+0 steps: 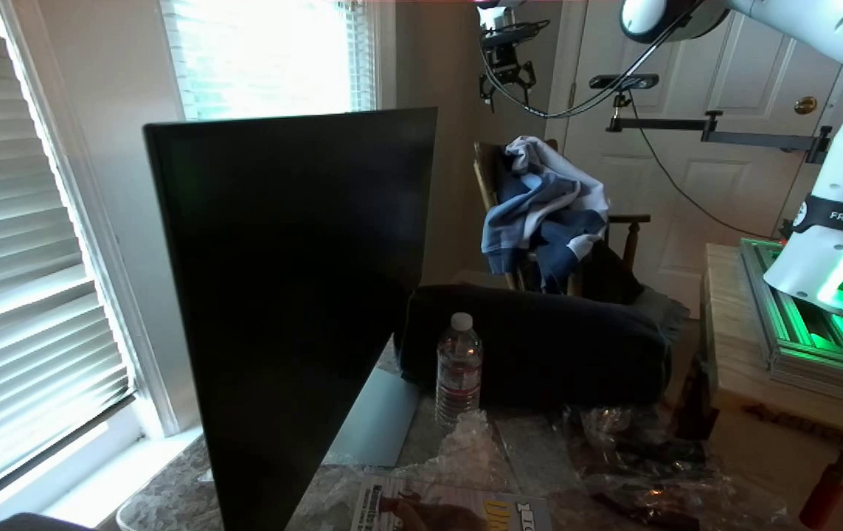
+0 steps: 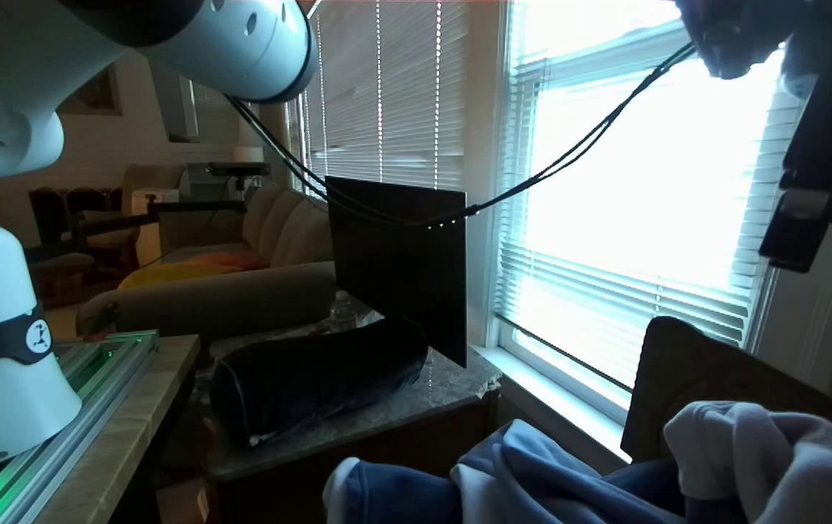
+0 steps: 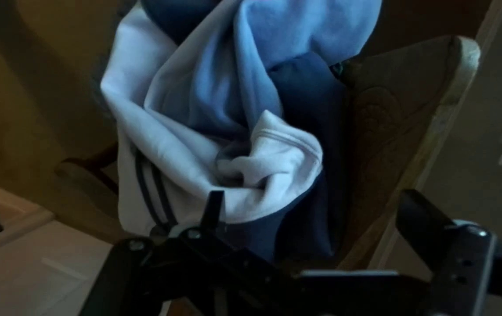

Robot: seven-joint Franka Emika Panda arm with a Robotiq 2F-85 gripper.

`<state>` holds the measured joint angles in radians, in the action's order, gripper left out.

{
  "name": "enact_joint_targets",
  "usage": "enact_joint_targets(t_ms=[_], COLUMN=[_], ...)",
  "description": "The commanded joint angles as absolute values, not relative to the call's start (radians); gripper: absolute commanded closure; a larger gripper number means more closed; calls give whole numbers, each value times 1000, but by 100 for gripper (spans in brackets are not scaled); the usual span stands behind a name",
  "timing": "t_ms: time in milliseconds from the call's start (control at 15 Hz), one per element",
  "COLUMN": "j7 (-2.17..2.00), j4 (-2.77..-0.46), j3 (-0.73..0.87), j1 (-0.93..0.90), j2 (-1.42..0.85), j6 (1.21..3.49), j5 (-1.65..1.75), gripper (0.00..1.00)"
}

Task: Remove the hoodie from the backrest of the chair and place it on the seat of the chair.

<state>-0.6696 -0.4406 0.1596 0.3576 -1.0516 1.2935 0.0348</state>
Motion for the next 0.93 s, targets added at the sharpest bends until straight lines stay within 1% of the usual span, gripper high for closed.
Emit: enact_joint_targets(t_ms=[0,867], j7=[-516,-508], j4=[-440,-451], j3=[220,231], j1=[315,306], j2=[-996,-981], j6=[1295,1310], j5=[131,128], gripper=[0,0])
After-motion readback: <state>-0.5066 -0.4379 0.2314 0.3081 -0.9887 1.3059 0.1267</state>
